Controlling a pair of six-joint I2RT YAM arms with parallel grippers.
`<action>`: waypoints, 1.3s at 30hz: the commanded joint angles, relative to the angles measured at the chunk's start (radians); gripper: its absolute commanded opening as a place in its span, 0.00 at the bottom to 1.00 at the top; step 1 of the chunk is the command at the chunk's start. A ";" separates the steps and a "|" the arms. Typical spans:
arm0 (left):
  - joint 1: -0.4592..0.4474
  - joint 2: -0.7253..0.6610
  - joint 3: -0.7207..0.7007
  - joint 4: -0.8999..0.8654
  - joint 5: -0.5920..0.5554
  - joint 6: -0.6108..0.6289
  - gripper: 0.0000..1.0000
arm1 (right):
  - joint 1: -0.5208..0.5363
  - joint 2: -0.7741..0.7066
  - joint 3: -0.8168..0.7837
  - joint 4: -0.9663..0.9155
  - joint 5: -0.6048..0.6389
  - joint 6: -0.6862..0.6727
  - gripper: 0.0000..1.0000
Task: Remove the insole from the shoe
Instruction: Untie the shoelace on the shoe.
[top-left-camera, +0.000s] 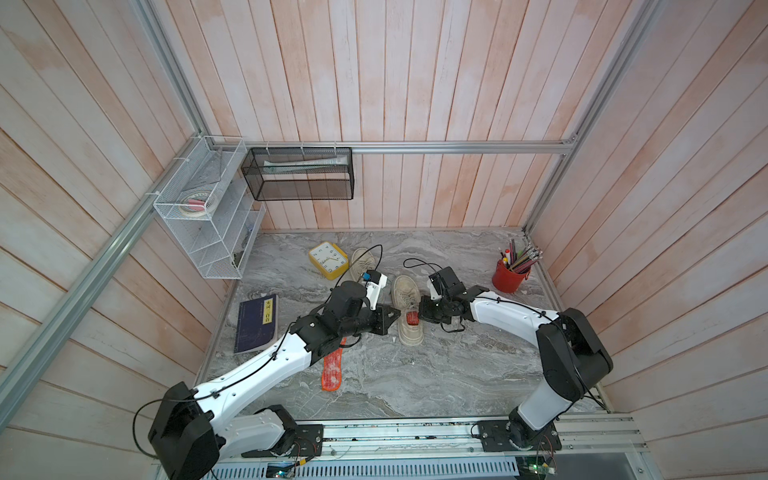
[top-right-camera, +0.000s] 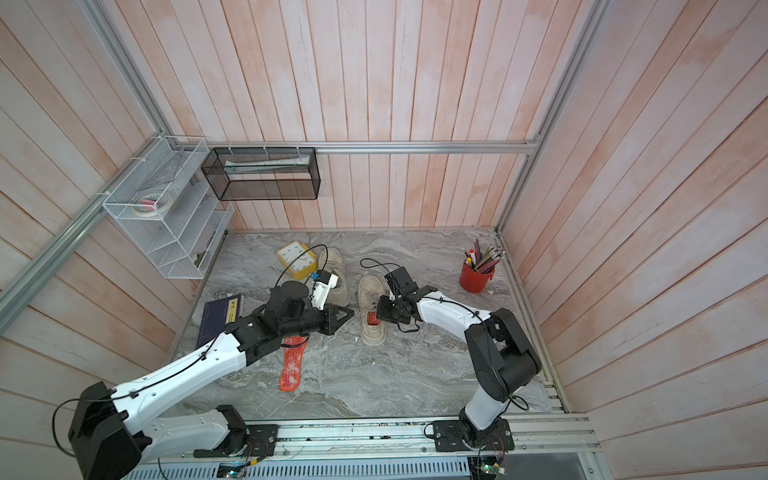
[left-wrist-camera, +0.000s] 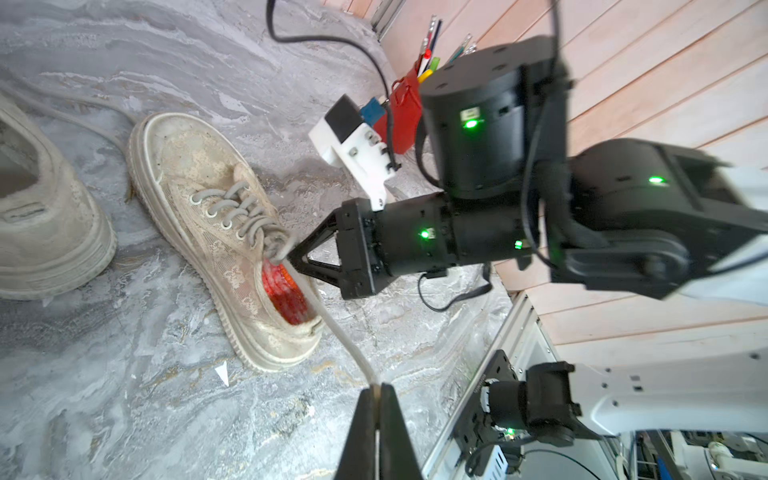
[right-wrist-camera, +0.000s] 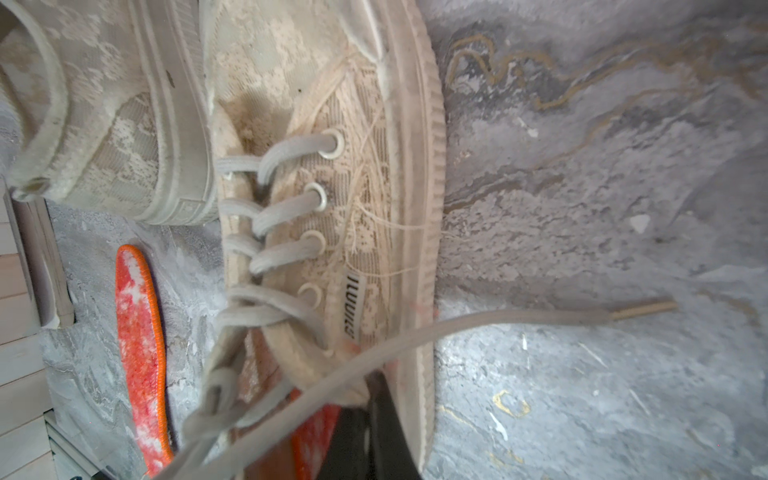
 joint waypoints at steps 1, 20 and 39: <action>-0.002 -0.082 -0.003 -0.068 0.019 0.030 0.00 | -0.005 0.010 0.019 0.022 0.012 0.010 0.00; 0.038 0.205 0.273 0.097 -0.046 0.055 0.00 | -0.015 -0.162 -0.045 0.054 -0.015 -0.009 0.51; 0.173 0.574 0.591 0.025 -0.268 0.180 0.99 | -0.019 -0.336 -0.178 -0.001 -0.030 -0.011 0.45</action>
